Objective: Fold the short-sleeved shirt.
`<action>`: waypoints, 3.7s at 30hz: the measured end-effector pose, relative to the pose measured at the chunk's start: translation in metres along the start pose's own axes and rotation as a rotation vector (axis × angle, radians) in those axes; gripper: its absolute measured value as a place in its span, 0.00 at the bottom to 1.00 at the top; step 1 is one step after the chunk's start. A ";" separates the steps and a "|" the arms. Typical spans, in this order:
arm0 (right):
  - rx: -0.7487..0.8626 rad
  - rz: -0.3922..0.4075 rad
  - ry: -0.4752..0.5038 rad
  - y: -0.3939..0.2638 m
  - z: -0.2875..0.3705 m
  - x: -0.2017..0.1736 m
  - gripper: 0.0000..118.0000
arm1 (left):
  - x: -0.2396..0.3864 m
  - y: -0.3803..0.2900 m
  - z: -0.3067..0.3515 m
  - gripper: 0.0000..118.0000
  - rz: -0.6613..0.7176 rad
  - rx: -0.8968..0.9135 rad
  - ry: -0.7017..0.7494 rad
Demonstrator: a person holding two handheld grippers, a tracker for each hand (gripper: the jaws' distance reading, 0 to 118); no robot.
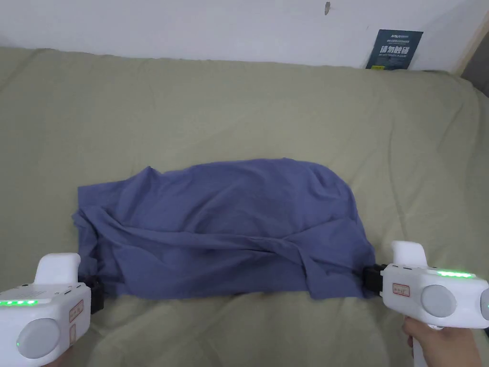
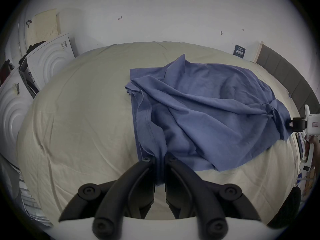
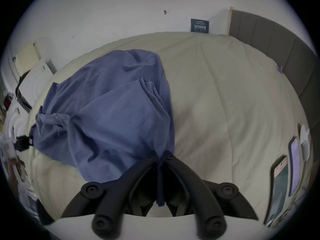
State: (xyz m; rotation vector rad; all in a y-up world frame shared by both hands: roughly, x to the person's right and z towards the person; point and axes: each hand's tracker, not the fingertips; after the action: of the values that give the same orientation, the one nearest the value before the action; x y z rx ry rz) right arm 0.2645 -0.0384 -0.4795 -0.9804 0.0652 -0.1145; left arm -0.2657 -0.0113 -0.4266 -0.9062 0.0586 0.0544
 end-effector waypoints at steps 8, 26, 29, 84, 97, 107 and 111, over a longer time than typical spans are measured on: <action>0.084 -0.039 0.044 0.002 0.063 0.000 0.04 | -0.008 0.008 0.034 0.07 0.060 0.049 -0.043; 0.095 -0.059 0.082 -0.081 0.227 0.006 0.04 | -0.037 -0.067 0.176 0.07 0.091 0.128 -0.099; 0.047 -0.100 0.068 -0.111 0.210 0.015 0.05 | -0.043 -0.095 0.168 0.07 0.100 0.052 -0.119; 0.321 0.146 0.141 -0.040 0.155 -0.111 0.00 | -0.037 0.024 -0.004 0.04 -0.019 -0.005 0.028; 0.042 0.316 -0.062 0.100 -0.058 -0.064 0.99 | -0.039 0.028 0.028 0.04 0.073 0.061 -0.048; -0.010 0.413 0.060 0.099 -0.079 -0.087 0.11 | -0.039 0.032 0.010 0.04 0.073 0.040 -0.056; 0.024 0.370 0.086 0.097 -0.057 -0.080 0.03 | -0.038 0.031 0.009 0.04 0.074 0.032 -0.060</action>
State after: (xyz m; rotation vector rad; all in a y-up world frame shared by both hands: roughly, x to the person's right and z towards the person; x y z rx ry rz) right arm 0.1851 -0.0215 -0.5916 -0.9246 0.3220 0.1821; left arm -0.3054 0.0142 -0.4431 -0.8699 0.0368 0.1488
